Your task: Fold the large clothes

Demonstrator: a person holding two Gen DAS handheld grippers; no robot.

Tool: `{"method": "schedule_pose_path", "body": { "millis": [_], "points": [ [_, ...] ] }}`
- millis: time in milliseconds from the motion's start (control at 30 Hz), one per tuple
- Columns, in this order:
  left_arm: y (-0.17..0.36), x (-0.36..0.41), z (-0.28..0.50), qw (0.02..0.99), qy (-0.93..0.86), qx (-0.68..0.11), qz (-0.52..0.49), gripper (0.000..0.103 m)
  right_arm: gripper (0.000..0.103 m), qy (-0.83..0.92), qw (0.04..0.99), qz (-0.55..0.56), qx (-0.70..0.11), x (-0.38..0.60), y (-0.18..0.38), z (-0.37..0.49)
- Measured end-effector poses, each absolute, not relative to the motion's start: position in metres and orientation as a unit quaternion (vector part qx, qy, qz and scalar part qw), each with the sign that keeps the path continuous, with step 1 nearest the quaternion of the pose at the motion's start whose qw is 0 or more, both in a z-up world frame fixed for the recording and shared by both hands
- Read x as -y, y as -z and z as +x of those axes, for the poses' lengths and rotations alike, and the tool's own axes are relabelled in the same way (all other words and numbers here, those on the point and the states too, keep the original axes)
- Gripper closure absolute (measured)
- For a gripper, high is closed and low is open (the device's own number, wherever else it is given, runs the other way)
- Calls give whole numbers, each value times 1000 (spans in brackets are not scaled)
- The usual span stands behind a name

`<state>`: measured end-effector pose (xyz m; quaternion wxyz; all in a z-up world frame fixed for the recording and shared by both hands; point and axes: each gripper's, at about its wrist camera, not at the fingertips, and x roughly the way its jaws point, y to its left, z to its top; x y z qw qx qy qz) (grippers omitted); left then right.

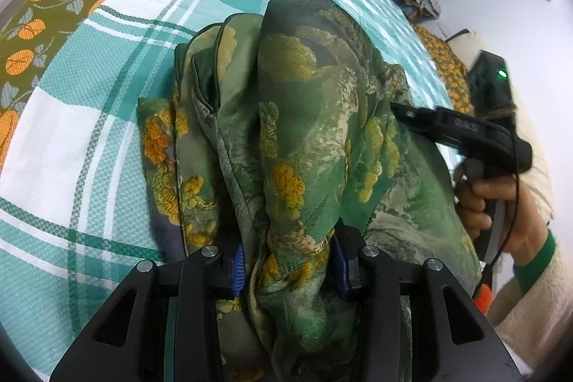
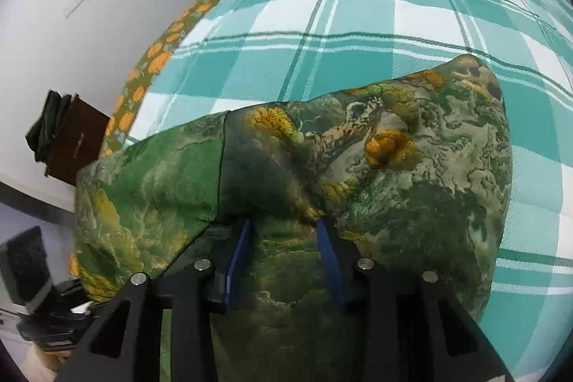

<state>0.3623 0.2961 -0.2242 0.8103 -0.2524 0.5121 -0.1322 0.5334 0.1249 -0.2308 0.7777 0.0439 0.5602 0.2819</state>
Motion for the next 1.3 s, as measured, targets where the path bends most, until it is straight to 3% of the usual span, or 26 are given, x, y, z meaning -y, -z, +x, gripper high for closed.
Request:
{"method": "schedule_pose_path", "body": {
  "millis": [300, 467, 667, 867, 1067, 1300],
  "points": [
    [225, -293, 359, 810, 131, -509, -260, 62, 64, -323, 820, 4, -472, -68, 170, 396],
    [225, -293, 359, 811, 129, -510, -257, 61, 63, -329, 830, 10, -451, -53, 173, 338],
    [221, -284, 356, 819, 116, -505, -245, 60, 64, -316, 811, -5, -493, -60, 225, 356],
    [214, -280, 352, 821, 99, -507, -245, 59, 64, -310, 814, -26, -490, -63, 200, 351],
    [200, -260, 344, 835, 59, -505, -212, 56, 63, -326, 843, -41, -426, -82, 146, 336],
    [198, -258, 344, 835, 48, -507, -208, 56, 63, -354, 831, -80, -421, -123, 166, 326]
  ]
}}
